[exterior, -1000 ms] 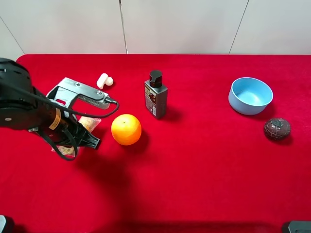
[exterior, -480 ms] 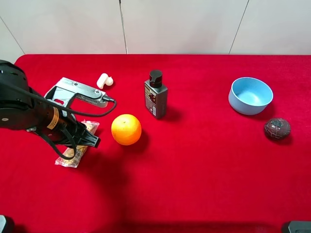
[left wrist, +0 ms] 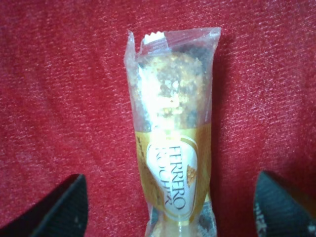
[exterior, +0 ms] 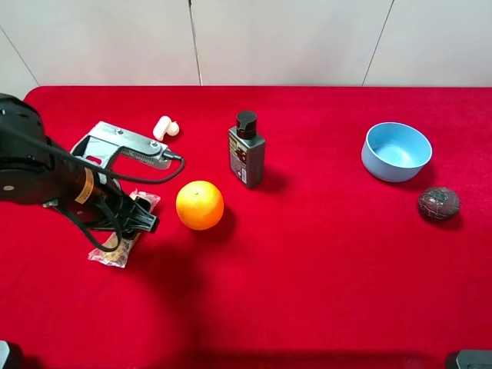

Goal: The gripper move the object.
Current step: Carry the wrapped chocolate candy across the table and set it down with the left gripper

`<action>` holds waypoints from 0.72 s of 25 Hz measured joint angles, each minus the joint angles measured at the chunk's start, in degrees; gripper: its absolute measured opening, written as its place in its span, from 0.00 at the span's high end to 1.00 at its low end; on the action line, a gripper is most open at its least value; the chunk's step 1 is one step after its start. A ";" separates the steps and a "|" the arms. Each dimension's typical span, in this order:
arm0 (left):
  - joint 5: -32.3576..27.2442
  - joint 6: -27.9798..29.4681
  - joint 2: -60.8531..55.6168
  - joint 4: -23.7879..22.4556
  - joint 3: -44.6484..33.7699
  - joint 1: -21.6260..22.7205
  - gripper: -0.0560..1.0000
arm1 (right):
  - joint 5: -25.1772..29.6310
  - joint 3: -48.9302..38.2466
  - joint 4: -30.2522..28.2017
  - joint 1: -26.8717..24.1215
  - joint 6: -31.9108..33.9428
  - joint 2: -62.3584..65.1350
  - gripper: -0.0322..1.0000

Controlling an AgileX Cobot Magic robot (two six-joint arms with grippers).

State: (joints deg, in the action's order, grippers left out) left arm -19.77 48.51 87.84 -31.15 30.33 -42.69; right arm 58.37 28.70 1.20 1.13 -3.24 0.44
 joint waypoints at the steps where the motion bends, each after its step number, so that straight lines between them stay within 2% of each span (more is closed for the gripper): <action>1: -0.08 0.00 -0.06 0.05 0.47 0.00 0.25 | 0.00 0.00 0.00 0.00 0.00 0.00 0.30; 5: -3.79 -1.09 -0.06 3.42 3.23 0.00 0.17 | 0.00 0.00 0.00 0.00 0.00 0.00 0.30; 10: -11.98 -9.12 -0.01 12.11 8.32 0.00 0.09 | 0.00 0.00 0.00 0.00 0.00 0.00 0.30; 14: -18.95 -14.12 -0.01 18.01 13.16 0.00 0.06 | 0.00 0.00 0.00 0.00 0.00 0.00 0.30; 18: -24.75 -17.42 -0.01 21.37 17.54 0.00 0.04 | 0.00 0.00 0.00 0.00 0.00 0.00 0.30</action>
State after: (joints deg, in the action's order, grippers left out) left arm -44.52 31.08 87.83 -9.78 47.87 -42.69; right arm 58.37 28.70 1.20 1.13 -3.24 0.44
